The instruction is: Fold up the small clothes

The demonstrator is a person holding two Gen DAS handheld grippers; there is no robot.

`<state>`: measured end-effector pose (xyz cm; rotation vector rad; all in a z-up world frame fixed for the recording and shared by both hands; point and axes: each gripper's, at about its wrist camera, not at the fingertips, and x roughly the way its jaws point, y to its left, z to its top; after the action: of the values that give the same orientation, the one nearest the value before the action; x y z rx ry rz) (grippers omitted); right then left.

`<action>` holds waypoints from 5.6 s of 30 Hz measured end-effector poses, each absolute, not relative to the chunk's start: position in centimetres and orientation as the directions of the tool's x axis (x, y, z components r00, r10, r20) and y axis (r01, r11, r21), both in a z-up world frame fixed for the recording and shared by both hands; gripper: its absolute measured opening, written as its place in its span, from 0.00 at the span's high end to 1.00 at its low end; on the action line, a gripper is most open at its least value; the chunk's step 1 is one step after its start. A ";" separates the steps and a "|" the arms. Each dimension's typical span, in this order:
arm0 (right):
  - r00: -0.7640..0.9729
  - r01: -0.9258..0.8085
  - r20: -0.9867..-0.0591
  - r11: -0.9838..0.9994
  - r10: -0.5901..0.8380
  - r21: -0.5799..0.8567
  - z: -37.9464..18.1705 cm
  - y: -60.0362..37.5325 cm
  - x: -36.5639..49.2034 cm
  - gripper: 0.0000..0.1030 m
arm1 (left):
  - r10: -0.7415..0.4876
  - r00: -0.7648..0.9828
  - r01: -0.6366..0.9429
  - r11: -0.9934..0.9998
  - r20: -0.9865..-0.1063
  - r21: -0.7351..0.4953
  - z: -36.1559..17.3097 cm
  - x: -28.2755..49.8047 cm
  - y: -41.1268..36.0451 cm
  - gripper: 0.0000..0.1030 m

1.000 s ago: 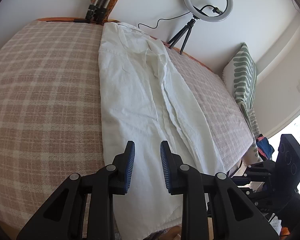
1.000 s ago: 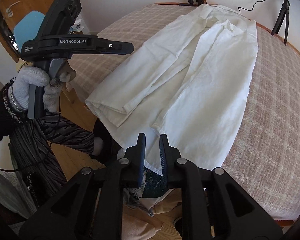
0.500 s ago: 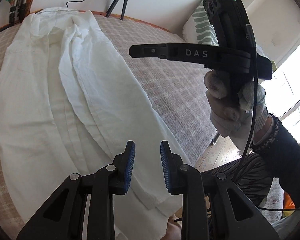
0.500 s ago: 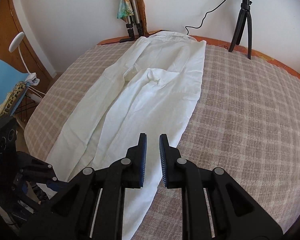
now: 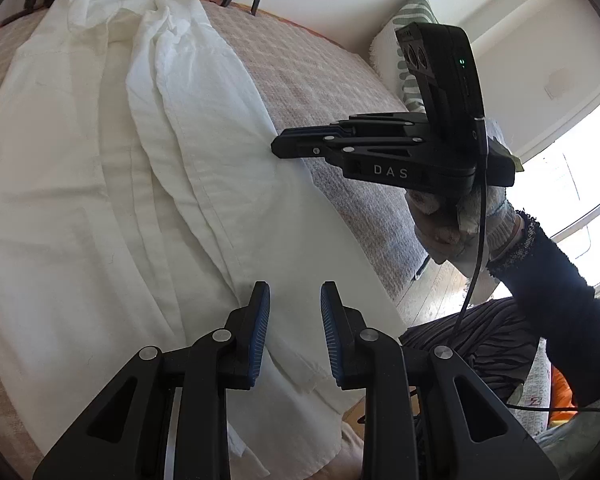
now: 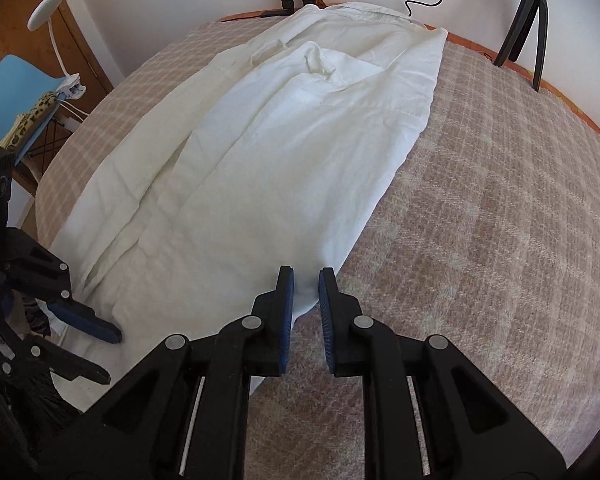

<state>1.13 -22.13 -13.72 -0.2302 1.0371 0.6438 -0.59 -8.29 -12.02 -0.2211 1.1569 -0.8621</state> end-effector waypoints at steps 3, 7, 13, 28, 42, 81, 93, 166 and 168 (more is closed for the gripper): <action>0.337 -0.631 -0.868 0.772 0.366 0.081 -13.9 -22.3 -2.3 0.86 | -0.703 0.181 0.456 0.679 -0.688 -0.575 -11.1 -0.6 -6.7 0.76; 0.304 -0.668 -0.882 0.741 0.359 0.071 -13.9 -22.6 -6.9 0.86 | -0.670 0.292 0.422 0.731 -0.683 -0.537 -9.9 -1.2 -3.6 0.67; 0.285 -0.621 -0.872 0.769 0.398 0.148 -13.3 -24.7 -11.4 0.86 | -0.586 0.380 0.311 0.809 -0.715 -0.498 -10.3 -2.3 1.6 0.62; 0.118 -0.366 -0.713 0.698 0.691 0.615 -15.7 -29.3 -9.2 0.64 | -0.658 0.288 0.111 0.745 -0.696 -0.658 -14.0 -5.0 7.0 0.62; 0.008 -0.287 -0.572 0.550 0.820 0.784 -17.9 -28.3 -9.2 0.67 | -0.822 0.191 0.031 0.552 -0.537 -0.833 -14.9 -5.9 6.8 0.78; 0.290 -0.168 -0.668 0.724 0.685 0.669 -13.5 -26.6 11.0 0.93 | -0.681 0.336 0.097 0.712 -0.650 -0.696 -11.3 13.6 5.8 0.88; 0.347 -0.252 -0.604 0.692 0.717 0.676 -10.8 -29.0 9.9 0.44 | -0.670 0.439 0.068 0.690 -0.599 -0.721 -9.1 13.4 9.5 0.53; 0.406 -0.299 -0.668 0.782 0.623 0.547 -14.7 -24.1 33.1 0.60 | -0.509 0.458 0.249 0.861 -0.729 -0.445 -13.3 30.1 4.7 0.64; 0.406 -0.285 -0.667 0.780 0.624 0.557 -14.9 -24.1 34.1 0.60 | -0.510 0.454 0.252 0.860 -0.730 -0.444 -13.3 30.4 4.5 0.64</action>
<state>34.07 -24.12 -14.92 0.3856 0.9989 0.5916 30.38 4.48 -13.35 -0.2904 0.9945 -0.4782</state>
